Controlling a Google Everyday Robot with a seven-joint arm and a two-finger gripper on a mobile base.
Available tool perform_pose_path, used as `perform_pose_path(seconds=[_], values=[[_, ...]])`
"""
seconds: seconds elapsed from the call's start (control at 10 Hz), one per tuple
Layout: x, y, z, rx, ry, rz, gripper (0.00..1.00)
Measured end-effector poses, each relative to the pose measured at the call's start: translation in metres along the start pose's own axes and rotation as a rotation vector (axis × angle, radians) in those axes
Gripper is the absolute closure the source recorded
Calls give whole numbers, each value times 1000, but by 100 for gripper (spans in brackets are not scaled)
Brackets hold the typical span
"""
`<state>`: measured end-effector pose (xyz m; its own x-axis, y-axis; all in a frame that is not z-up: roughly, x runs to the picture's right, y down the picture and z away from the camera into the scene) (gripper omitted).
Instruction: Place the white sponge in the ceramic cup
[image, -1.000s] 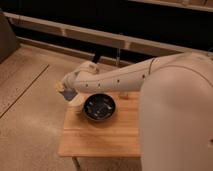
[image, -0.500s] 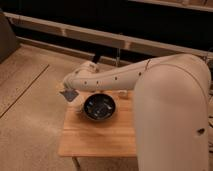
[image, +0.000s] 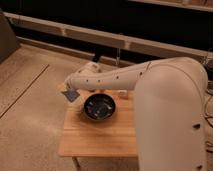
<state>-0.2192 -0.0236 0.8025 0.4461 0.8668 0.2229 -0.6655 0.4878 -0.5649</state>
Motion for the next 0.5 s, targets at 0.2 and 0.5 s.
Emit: perform_pose_path(seconds=[0.2, 0.5], values=[[-2, -3, 0, -3, -8, 3, 82], [-2, -5, 1, -19, -28, 32, 82]])
